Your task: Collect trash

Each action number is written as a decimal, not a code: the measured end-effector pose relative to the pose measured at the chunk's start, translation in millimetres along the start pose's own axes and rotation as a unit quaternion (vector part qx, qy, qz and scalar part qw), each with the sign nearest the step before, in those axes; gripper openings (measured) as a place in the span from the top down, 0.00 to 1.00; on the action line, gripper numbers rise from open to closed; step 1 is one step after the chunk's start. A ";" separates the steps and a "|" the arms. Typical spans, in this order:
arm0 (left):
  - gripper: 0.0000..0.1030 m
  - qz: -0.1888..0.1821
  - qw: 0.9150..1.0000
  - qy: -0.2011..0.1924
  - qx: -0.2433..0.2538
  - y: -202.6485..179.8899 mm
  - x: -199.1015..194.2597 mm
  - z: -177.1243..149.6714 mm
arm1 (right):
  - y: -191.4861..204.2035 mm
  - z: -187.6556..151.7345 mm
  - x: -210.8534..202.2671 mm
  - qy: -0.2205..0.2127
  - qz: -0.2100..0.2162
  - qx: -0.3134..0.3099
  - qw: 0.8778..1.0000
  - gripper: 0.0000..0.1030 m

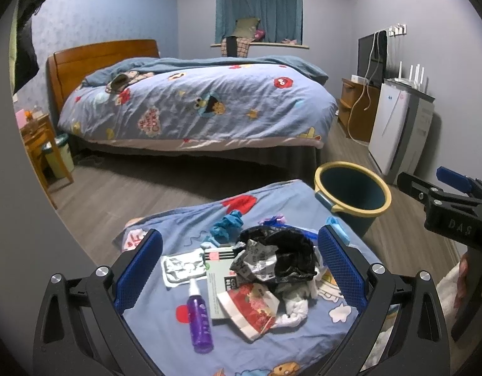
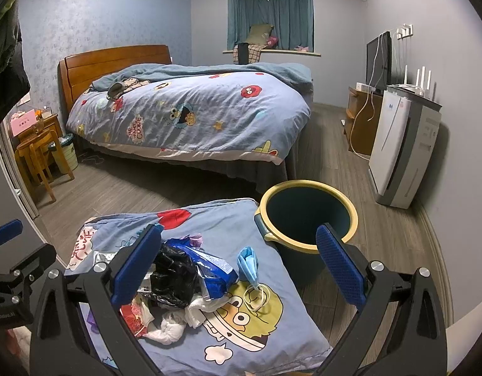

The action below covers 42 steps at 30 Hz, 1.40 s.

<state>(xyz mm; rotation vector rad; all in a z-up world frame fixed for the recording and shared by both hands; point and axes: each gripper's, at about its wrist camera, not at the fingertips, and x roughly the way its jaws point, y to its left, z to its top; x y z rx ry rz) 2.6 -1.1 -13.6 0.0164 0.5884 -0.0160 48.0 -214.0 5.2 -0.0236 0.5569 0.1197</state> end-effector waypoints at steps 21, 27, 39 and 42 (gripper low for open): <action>0.05 0.000 1.000 0.000 0.001 -1.3 -1.1 1.1 | 1.4 -0.3 -0.7 0.000 -0.003 0.002 1.000 0.05; 0.05 0.001 1.000 0.000 0.002 -1.7 -1.3 1.7 | 1.6 -0.9 -0.7 0.001 -0.003 0.001 1.000 0.05; 0.05 0.000 1.000 0.001 0.002 -1.9 -1.3 2.1 | 1.4 -0.5 -0.3 0.001 -0.002 0.002 1.000 0.05; 0.05 0.001 1.000 0.000 0.002 -2.0 -1.3 2.1 | 1.4 -0.8 -0.1 0.001 -0.002 0.002 1.000 0.05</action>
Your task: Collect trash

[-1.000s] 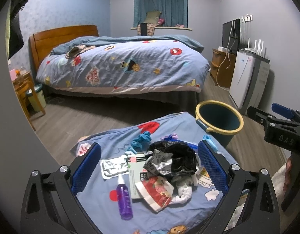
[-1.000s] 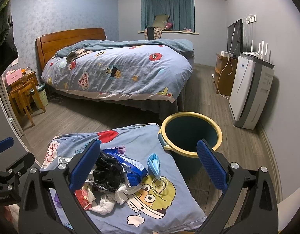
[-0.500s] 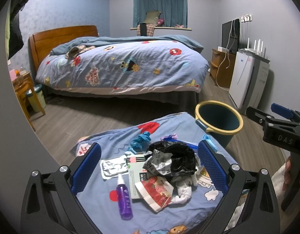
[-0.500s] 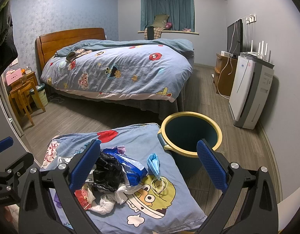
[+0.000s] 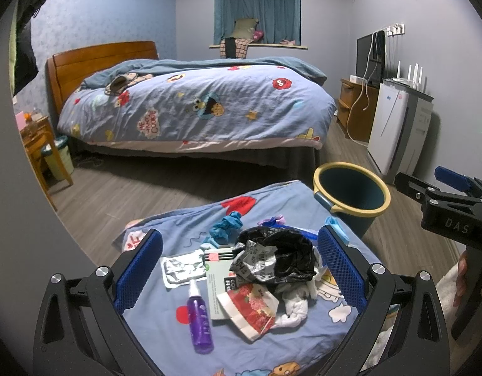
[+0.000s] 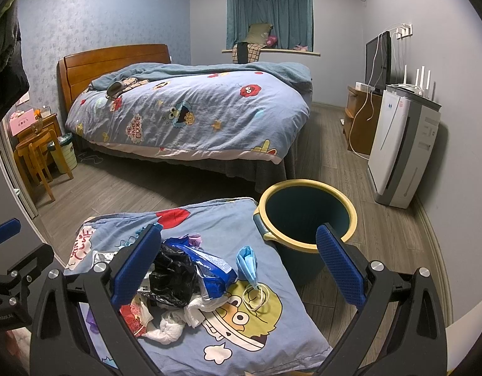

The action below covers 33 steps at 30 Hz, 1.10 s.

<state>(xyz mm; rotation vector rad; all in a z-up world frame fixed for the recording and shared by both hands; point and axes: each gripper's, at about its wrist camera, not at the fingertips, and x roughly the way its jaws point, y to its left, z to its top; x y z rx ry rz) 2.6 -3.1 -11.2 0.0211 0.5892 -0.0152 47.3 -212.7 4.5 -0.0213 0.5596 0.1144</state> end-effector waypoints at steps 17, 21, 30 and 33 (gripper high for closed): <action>0.05 0.001 1.000 0.001 -0.001 0.4 -0.8 0.0 | 1.2 -3.0 3.8 0.008 0.001 0.004 1.000 0.05; 0.05 0.006 1.000 -0.002 -0.003 6.6 2.8 5.6 | -6.0 4.3 10.0 0.018 0.024 0.021 0.999 0.05; 0.05 0.014 1.000 -0.003 -0.015 45.9 44.8 52.5 | -18.0 36.7 65.2 0.055 0.047 0.016 0.997 0.05; 0.05 0.024 0.999 0.011 -0.024 63.2 70.2 59.2 | -10.4 38.3 97.0 0.094 0.052 -0.006 0.994 0.05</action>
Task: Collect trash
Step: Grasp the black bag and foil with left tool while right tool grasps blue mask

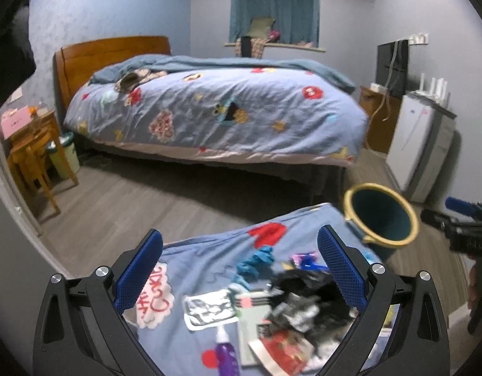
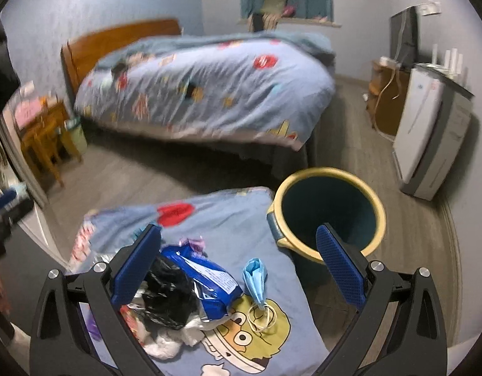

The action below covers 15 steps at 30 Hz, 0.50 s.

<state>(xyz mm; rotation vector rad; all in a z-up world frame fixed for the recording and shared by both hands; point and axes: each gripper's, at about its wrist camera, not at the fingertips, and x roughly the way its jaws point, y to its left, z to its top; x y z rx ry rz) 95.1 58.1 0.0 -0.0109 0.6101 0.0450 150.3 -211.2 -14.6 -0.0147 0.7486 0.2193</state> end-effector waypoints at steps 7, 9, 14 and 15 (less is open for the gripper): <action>0.07 -0.028 0.998 0.057 0.011 1.5 56.0 -14.3 | -20.7 -3.4 76.1 0.109 -0.007 0.045 0.993 0.15; 0.07 -0.047 0.995 0.079 0.029 -11.7 65.6 -23.1 | -22.8 -6.3 90.2 0.129 -0.010 0.047 0.991 0.24; 0.08 -0.086 0.987 0.115 0.074 -44.7 79.7 -46.2 | -21.8 -13.2 114.1 0.166 -0.007 0.038 0.985 0.36; 0.09 -0.093 0.985 0.119 0.080 -50.1 81.3 -50.6 | -21.2 -14.7 119.3 0.175 -0.006 0.037 0.984 0.37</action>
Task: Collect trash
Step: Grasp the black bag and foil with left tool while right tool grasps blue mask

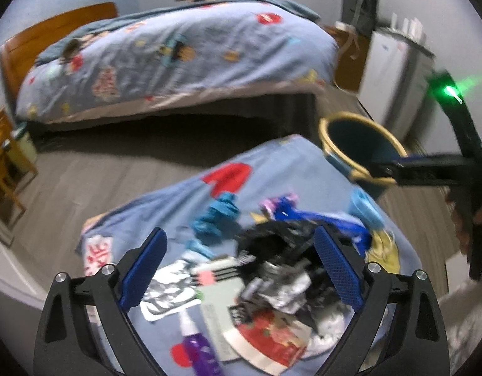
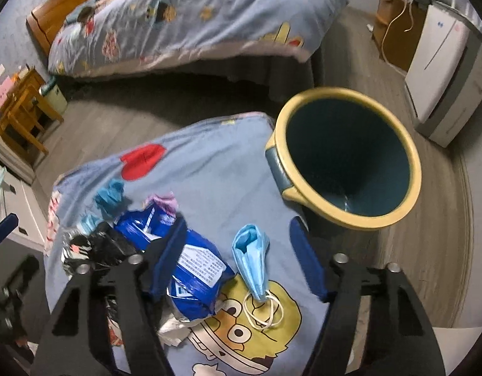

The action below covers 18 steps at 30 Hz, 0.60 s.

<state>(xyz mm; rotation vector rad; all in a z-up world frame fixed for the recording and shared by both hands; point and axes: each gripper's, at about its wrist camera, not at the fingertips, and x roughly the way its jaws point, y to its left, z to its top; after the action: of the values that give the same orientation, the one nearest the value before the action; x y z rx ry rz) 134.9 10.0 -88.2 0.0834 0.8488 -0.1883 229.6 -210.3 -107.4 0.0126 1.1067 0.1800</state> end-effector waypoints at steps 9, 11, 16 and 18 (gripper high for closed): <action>0.31 -0.020 0.996 0.074 0.051 -33.3 44.7 -17.6 | -4.6 -5.3 37.3 0.069 0.018 -0.002 0.997 0.49; 0.38 -0.014 0.995 0.086 0.058 -35.3 50.6 -20.8 | -4.8 -7.1 44.8 0.083 0.022 -0.004 0.996 0.54; 0.57 -0.012 0.993 0.100 0.062 -34.3 56.4 -22.8 | -5.8 -10.3 58.5 0.107 0.022 -0.017 0.994 0.58; 0.62 -0.009 0.993 0.101 0.062 -33.2 55.5 -23.3 | -8.1 -13.1 65.9 0.121 0.019 -0.016 0.992 0.67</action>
<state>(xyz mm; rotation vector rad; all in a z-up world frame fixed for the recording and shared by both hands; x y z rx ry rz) 147.0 -26.5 -145.2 0.2146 1.0404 -0.2533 247.7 -209.4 -172.6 -0.0181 1.3453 0.2379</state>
